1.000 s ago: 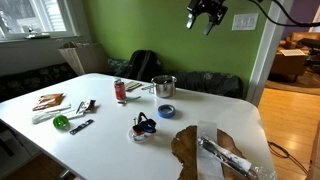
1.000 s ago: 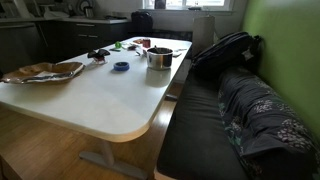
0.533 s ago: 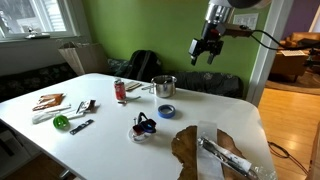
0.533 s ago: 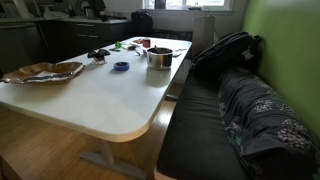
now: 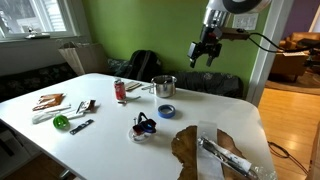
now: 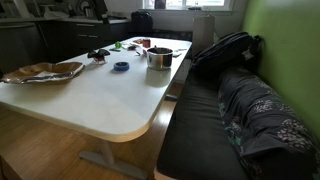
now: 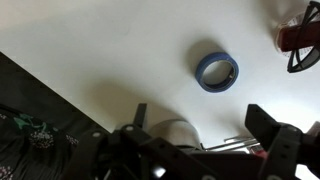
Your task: Put the blue masking tape in the silver pot
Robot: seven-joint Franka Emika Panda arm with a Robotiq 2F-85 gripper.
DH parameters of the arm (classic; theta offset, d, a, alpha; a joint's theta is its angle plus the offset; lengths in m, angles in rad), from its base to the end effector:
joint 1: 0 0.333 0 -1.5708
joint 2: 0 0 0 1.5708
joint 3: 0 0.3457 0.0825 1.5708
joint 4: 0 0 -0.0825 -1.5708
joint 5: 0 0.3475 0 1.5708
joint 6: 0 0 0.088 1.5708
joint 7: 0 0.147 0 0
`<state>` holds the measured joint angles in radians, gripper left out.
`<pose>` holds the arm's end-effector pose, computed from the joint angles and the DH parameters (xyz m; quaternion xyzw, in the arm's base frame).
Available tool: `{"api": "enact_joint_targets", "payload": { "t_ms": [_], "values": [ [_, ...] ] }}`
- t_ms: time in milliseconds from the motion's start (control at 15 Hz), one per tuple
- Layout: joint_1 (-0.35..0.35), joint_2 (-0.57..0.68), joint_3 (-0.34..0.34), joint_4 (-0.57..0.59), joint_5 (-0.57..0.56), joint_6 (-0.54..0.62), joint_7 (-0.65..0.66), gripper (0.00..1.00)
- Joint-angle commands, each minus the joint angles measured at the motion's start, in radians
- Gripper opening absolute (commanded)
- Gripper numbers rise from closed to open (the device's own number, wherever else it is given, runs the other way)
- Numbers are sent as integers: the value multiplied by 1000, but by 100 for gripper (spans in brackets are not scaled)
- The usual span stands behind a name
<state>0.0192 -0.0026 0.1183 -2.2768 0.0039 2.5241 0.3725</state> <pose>0.5167 0.0716 0.3964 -0.9852 0.1177 -0.1203 0.0326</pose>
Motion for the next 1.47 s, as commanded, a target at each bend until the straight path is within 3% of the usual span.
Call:
{"api": "enact_joint_targets", "payload": {
  "t_ms": [0, 333, 800, 867, 1267, 1400],
  "values": [
    [14, 75, -24, 23, -116, 9, 110, 100],
    [61, 304, -96, 76, -356, 9, 322, 100],
    [183, 522, -177, 204, -317, 98, 312, 100],
    [181, 477, -175, 160, -298, 85, 284, 100],
    [198, 490, -191, 175, -297, 86, 286, 100],
    [197, 544, -194, 195, -256, 256, 354, 100]
  ]
}}
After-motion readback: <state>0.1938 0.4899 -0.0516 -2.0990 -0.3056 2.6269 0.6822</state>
